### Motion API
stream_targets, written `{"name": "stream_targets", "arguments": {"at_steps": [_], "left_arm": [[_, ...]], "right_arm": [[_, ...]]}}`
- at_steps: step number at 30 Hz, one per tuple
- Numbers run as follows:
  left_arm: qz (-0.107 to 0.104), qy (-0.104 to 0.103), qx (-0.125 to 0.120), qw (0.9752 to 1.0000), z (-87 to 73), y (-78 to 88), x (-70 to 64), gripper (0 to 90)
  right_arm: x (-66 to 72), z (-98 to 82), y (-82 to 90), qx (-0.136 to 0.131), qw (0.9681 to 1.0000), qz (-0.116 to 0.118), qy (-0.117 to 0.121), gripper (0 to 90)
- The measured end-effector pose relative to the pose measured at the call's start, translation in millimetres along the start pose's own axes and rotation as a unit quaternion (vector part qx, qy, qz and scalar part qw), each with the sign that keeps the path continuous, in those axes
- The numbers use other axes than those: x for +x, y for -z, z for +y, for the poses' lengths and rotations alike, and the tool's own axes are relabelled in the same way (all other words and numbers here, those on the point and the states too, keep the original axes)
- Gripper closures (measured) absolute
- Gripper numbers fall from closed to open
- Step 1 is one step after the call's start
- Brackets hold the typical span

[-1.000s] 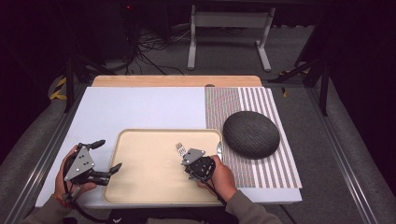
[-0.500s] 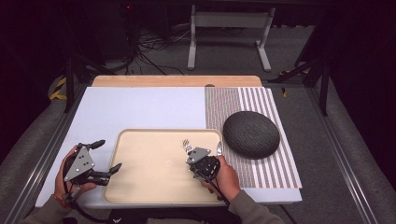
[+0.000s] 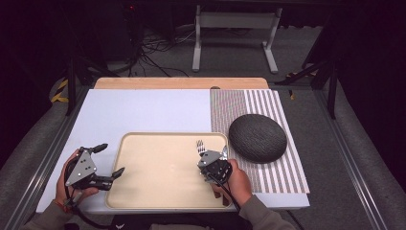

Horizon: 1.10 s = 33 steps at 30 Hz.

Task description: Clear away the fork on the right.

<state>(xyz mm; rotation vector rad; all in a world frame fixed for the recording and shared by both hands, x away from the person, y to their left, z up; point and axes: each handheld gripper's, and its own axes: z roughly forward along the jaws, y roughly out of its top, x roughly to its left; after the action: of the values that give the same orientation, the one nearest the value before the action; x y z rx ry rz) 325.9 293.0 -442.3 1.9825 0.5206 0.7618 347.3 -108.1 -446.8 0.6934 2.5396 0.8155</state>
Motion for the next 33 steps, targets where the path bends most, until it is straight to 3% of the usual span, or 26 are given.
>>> {"name": "stream_targets", "arguments": {"at_steps": [33], "left_arm": [[-0.002, -0.002, 0.003, 1.0, 0.2, -0.6, -0.1, 6.1]], "right_arm": [[-3.4, -18.5, 14.8, 0.002, 0.9999, -0.007, -0.015, 90.0]]}}
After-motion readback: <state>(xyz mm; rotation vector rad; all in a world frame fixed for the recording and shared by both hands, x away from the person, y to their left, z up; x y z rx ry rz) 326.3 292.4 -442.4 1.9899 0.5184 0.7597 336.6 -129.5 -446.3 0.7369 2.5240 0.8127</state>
